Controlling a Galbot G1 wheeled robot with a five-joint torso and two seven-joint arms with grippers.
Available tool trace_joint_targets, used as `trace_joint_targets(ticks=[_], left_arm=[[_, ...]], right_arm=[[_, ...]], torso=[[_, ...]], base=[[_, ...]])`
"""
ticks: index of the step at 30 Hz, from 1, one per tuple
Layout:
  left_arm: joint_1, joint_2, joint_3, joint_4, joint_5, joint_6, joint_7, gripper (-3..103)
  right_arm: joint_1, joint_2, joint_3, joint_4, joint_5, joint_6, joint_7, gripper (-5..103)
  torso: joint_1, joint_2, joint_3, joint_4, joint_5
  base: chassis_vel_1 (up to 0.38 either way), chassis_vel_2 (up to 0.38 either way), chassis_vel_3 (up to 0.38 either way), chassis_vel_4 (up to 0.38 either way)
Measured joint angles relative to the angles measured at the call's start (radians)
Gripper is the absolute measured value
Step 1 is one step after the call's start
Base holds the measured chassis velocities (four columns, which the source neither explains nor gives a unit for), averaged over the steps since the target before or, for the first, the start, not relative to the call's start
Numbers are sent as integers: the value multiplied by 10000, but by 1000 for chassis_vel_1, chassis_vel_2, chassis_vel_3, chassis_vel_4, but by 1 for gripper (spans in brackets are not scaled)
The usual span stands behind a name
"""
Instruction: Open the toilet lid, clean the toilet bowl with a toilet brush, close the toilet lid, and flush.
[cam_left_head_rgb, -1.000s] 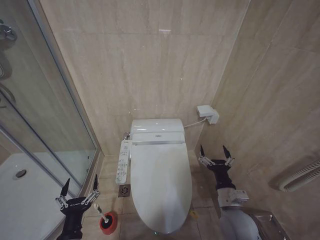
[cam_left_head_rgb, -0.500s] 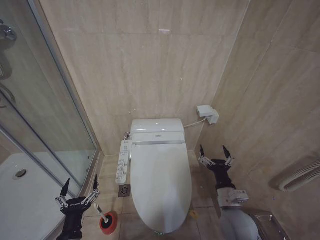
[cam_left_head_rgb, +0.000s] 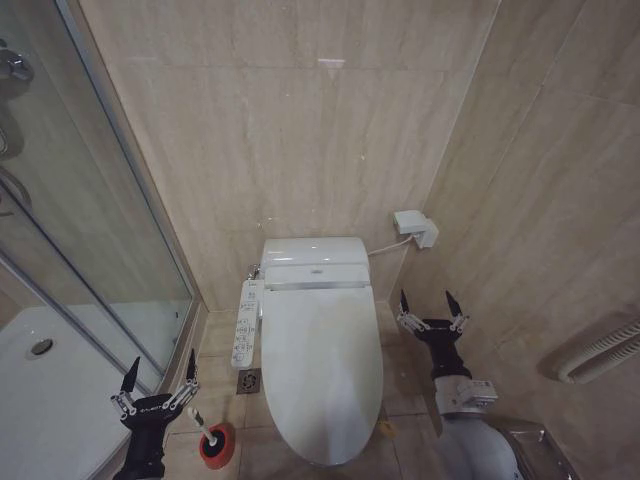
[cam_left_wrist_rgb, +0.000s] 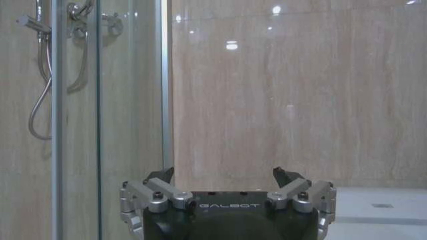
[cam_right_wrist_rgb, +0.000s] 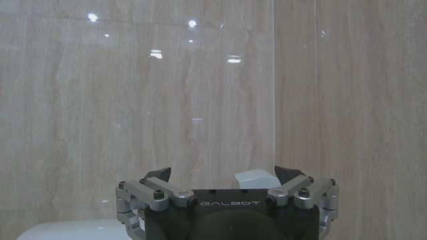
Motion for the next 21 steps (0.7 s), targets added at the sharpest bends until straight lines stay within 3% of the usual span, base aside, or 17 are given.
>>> trace_joint_targets(ticks=[21], left_arm=[[0, 0, 0, 0, 0, 0, 0, 97]], right_arm=[[0, 0, 0, 0, 0, 0, 0, 100]], torso=[[0, 0, 0, 0, 0]], base=[[0, 0, 0, 0]])
